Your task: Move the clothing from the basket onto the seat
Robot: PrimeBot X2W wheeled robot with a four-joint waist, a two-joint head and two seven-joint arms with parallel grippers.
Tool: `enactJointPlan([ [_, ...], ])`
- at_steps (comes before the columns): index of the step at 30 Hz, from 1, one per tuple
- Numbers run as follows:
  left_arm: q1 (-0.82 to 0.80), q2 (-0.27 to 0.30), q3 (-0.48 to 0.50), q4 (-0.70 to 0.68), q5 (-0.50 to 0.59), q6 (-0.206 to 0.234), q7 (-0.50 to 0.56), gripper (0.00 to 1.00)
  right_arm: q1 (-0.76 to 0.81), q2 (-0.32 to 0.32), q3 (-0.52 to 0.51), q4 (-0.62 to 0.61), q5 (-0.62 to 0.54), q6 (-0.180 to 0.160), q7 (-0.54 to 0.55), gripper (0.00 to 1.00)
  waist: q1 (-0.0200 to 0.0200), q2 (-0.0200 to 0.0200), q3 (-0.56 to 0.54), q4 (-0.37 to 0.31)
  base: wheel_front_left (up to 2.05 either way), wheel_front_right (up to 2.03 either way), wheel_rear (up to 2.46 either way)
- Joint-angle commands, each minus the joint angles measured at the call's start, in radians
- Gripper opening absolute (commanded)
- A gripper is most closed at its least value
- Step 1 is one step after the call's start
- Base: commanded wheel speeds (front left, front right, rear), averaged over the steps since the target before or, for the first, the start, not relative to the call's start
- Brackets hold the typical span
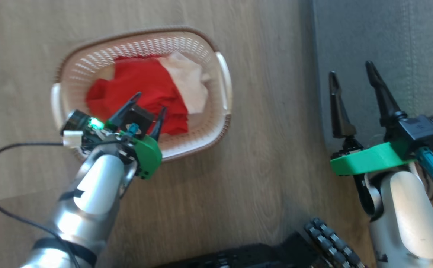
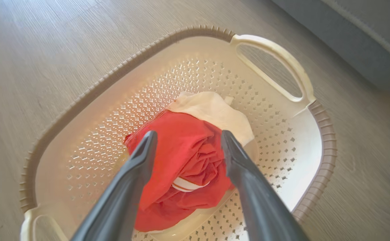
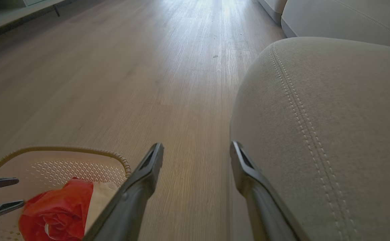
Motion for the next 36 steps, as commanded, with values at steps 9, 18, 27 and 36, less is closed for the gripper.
enactJointPlan([
  [9,-0.13,0.07,-0.003,0.216,0.009,-0.01,-0.01,1.0,0.008,0.002,0.08,-0.044,0.06,0.0,-0.007,1.0,-0.0005,0.0001,0.149,-0.174,0.0,0.0,0.0],
  [18,-0.226,0.111,0.006,0.365,0.002,0.047,-0.01,1.0,0.005,0.002,0.128,-0.057,0.102,0.0,-0.007,1.0,-0.0005,0.0001,0.218,-0.24,0.0,0.0,0.0],
  [27,-0.31,0.127,0.029,0.468,-0.025,0.12,-0.006,1.0,0.013,0.002,0.141,-0.072,0.119,0.0,-0.007,1.0,-0.0005,0.0001,0.246,-0.253,0.0,0.0,0.0],
  [36,-0.334,0.147,0.038,0.49,-0.061,0.099,0.018,0.0,-0.001,0.002,0.147,-0.075,0.125,0.0,-0.007,1.0,-0.0005,0.0001,0.26,-0.244,0.0,0.0,0.0],
])
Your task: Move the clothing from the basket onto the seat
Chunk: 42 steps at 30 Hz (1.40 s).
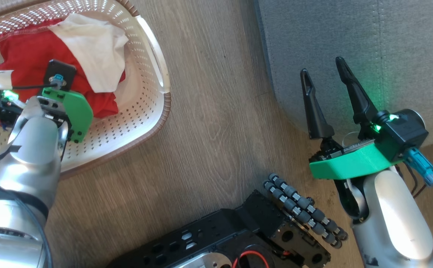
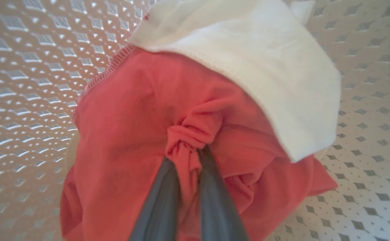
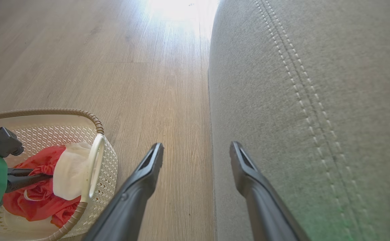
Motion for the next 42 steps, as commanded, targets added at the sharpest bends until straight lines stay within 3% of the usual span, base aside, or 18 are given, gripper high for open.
enactJointPlan([
  [1,0.002,0.035,0.014,0.002,-0.007,0.0,-0.007,0.0,0.009,-0.005,0.017,-0.027,0.004,0.0,-0.006,1.0,0.0,0.0,0.001,0.003,0.0,0.0,0.0],
  [5,0.006,0.048,0.014,0.004,-0.016,0.003,-0.018,0.0,-0.011,-0.005,0.03,-0.022,0.006,0.0,-0.006,1.0,0.0,0.0,-0.009,0.003,0.0,0.0,0.0],
  [10,0.042,0.023,0.021,-0.02,-0.04,0.01,-0.031,0.0,-0.017,-0.005,0.023,-0.008,-0.01,0.0,-0.006,1.0,0.0,0.0,-0.08,0.033,0.0,0.0,0.0],
  [19,0.169,-0.023,0.044,-0.193,-0.086,0.023,-0.032,0.0,-0.01,-0.005,0.008,0.031,-0.054,0.0,-0.006,1.0,0.0,0.0,-0.266,0.099,0.0,0.0,0.0],
  [28,0.33,-0.05,0.08,-0.459,-0.108,0.017,-0.032,0.0,0.037,-0.005,-0.011,0.075,-0.092,0.0,-0.006,1.0,0.0,0.0,-0.493,0.182,0.0,0.0,0.0],
  [42,0.5,-0.096,0.167,-0.923,-0.083,0.002,-0.032,0.0,0.132,-0.005,-0.029,0.121,-0.128,0.0,-0.006,1.0,0.0,0.0,-0.725,0.283,0.0,0.0,0.0],
])
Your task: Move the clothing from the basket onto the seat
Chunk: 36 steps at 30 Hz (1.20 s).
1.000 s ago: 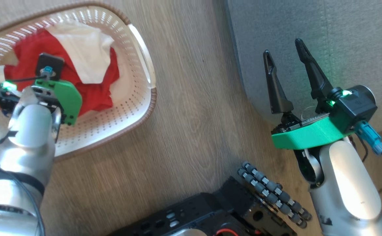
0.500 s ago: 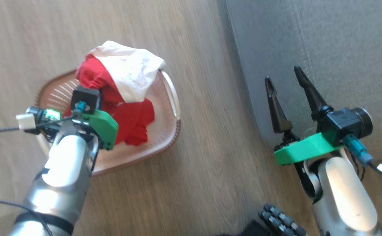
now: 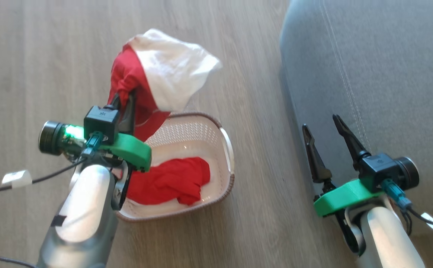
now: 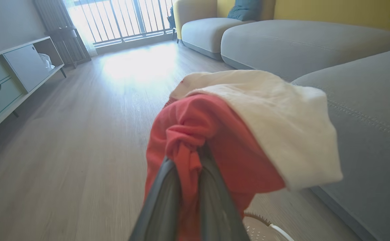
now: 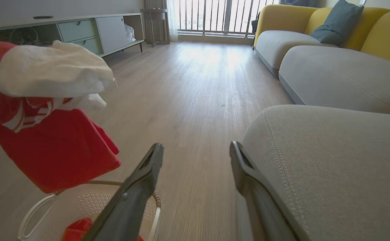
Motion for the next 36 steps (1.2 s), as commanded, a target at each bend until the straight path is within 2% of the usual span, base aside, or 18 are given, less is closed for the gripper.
enactJointPlan([
  [1,-0.017,0.011,0.035,-0.065,0.012,-0.002,-0.013,0.0,0.004,-0.004,0.019,-0.027,-0.005,0.0,-0.007,1.0,0.0001,-0.0001,-0.053,0.039,0.0,0.0,0.0],
  [9,0.005,-0.013,0.059,-0.281,0.027,-0.011,-0.013,0.0,0.05,-0.004,0.015,-0.015,-0.009,0.0,-0.007,1.0,0.0001,-0.0001,-0.132,0.07,0.0,0.0,0.0],
  [17,0.021,-0.023,0.04,-0.454,0.061,-0.017,-0.013,0.0,0.078,-0.004,0.008,-0.021,0.002,0.0,-0.007,1.0,0.0001,-0.0001,-0.186,0.086,0.0,0.0,0.0],
  [26,0.033,-0.017,-0.053,-0.58,0.079,-0.091,-0.013,0.0,0.091,-0.004,0.025,-0.067,0.013,0.0,-0.007,1.0,0.0001,-0.0001,-0.197,0.088,0.0,0.0,0.0],
  [36,0.067,-0.024,-0.146,-0.638,0.07,-0.139,-0.013,0.0,0.1,-0.004,0.051,-0.118,0.004,0.0,-0.007,1.0,0.0001,-0.0001,-0.203,0.086,0.0,0.0,0.0],
])
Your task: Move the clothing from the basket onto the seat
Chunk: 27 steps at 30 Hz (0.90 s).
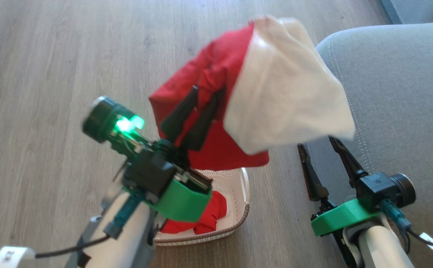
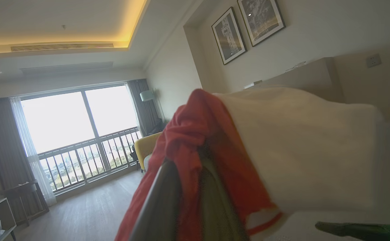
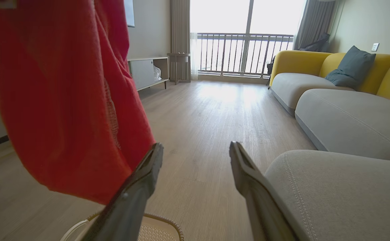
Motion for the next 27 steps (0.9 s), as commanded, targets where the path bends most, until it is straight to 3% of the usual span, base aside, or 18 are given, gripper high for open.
enactJointPlan([
  [1,-0.021,0.009,0.017,-0.032,0.003,-0.007,-0.004,0.0,0.0,-0.004,0.025,-0.04,-0.005,0.0,-0.007,1.0,0.0001,-0.0001,-0.001,0.0,0.0,0.0,0.0],
  [16,0.003,-0.001,0.005,-0.026,-0.011,-0.008,-0.004,0.0,-0.001,-0.014,0.043,-0.073,-0.01,0.0,-0.007,1.0,0.0001,-0.0001,-0.001,0.008,0.0,0.0,0.0],
  [27,0.008,-0.005,-0.011,-0.008,-0.013,-0.027,-0.004,0.0,-0.056,-0.154,0.222,-0.194,0.035,0.0,-0.007,1.0,0.0001,-0.0001,0.002,0.009,0.0,0.0,0.0],
])
